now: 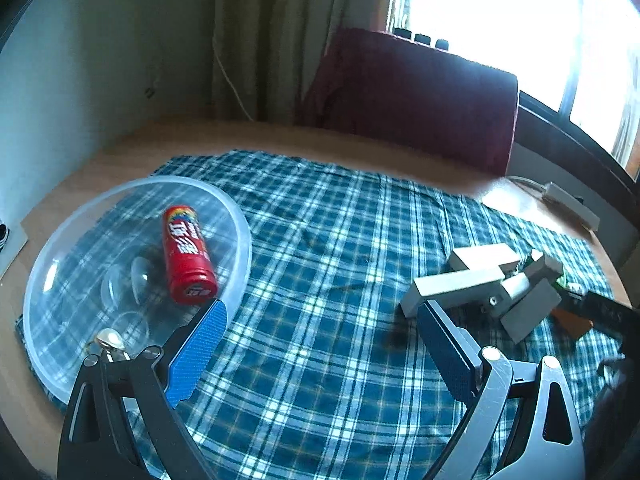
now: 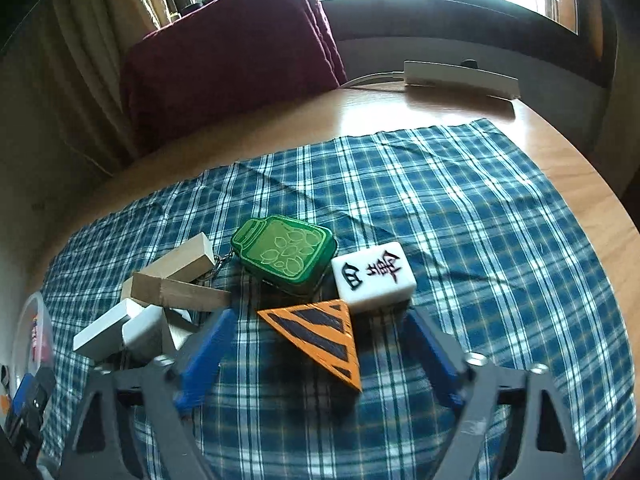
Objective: Organize rigid objects
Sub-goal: 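Close the right tool on the orange black-striped triangular block, then close the left tool on the long white block while the right tool holds the triangle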
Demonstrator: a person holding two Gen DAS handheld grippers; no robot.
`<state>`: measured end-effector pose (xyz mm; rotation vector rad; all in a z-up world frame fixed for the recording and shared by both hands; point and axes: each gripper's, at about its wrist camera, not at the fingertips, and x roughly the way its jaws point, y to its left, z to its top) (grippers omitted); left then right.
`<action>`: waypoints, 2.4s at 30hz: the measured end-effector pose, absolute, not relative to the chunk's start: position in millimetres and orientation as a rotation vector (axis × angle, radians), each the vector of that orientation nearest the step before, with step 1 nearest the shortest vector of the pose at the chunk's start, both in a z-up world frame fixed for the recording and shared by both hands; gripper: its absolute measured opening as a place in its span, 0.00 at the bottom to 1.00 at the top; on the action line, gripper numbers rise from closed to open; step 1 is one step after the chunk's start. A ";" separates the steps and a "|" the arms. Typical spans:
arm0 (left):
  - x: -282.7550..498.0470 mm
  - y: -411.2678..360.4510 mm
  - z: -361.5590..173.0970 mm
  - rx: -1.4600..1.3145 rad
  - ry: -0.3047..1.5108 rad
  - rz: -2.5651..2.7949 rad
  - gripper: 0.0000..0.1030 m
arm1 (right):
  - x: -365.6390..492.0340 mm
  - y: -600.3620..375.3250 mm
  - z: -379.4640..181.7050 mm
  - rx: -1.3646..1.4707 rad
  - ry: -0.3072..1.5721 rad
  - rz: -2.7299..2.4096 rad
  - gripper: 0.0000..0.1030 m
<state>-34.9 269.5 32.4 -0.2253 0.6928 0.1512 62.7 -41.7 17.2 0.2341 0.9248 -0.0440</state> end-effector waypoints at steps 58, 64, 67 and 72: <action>51.1 197.3 30.6 -0.212 0.850 0.003 0.94 | 8.1 -76.3 19.5 0.276 0.890 0.049 0.81; 59.4 191.2 30.2 -0.228 0.860 -0.027 0.96 | 7.9 -74.2 19.4 0.280 0.891 0.053 0.81; 61.1 187.2 29.1 -0.227 0.861 -0.036 0.98 | 7.4 -74.1 19.6 0.282 0.890 0.053 0.81; 67.4 190.7 25.4 -0.249 0.862 -0.036 0.99 | 7.6 -75.0 19.8 0.282 0.889 0.053 0.81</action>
